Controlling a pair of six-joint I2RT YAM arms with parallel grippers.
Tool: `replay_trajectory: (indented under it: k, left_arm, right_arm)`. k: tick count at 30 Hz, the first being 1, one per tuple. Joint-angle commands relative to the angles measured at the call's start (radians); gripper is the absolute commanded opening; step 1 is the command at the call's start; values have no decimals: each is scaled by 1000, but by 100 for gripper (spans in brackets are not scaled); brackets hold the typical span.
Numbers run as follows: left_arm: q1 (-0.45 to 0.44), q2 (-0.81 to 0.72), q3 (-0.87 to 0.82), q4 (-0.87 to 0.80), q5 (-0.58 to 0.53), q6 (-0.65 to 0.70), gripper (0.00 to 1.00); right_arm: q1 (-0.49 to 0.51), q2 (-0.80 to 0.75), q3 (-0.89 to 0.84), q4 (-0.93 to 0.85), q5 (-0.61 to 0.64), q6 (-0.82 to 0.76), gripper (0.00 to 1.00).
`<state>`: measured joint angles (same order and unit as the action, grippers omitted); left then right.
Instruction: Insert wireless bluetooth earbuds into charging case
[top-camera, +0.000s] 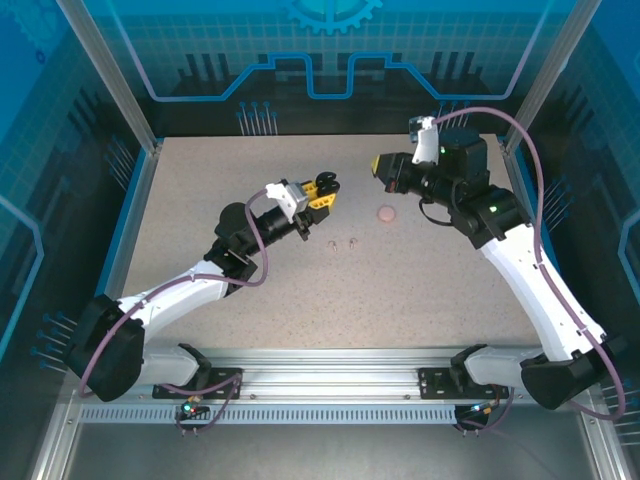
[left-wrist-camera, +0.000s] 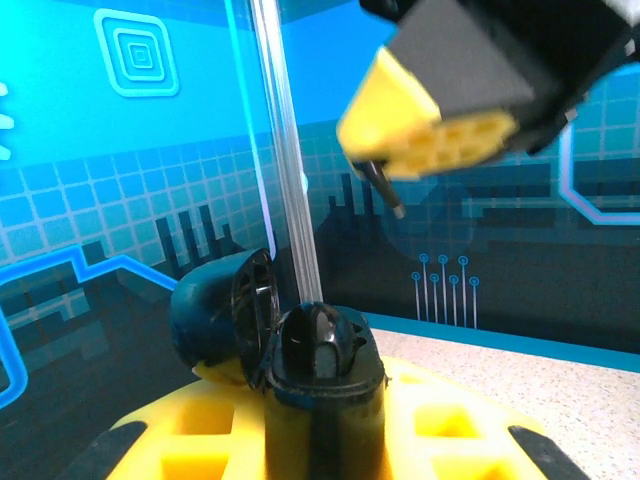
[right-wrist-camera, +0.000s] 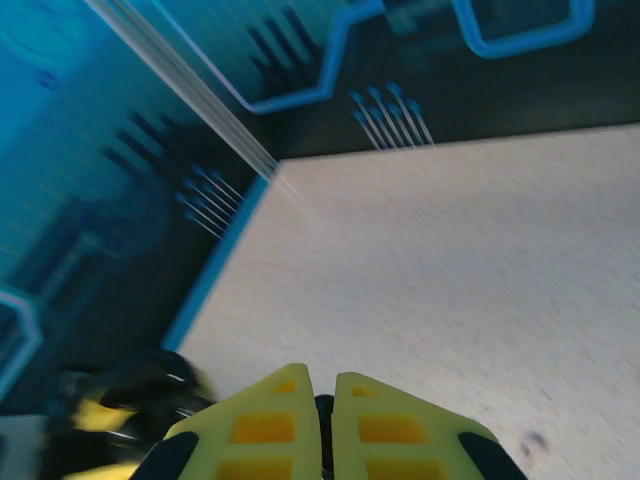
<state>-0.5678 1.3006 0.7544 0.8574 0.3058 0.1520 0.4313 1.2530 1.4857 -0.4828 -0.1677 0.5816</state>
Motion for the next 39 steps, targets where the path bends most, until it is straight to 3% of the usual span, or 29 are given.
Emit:
replay_trajectory:
  k: [1,13,39]
  left_arm:
    - [-2,-6,29,13,53,-37,0]
    - [-14,37,73,43,65,-90,0]
    - [-16,47,80,68,50,-115,0]
  right_arm:
    - [1,18,21,131,-105,62,7]
    - [105,-2,-111,415,-155,63,7]
    - [113,-51,-273,504,-145,144,6]
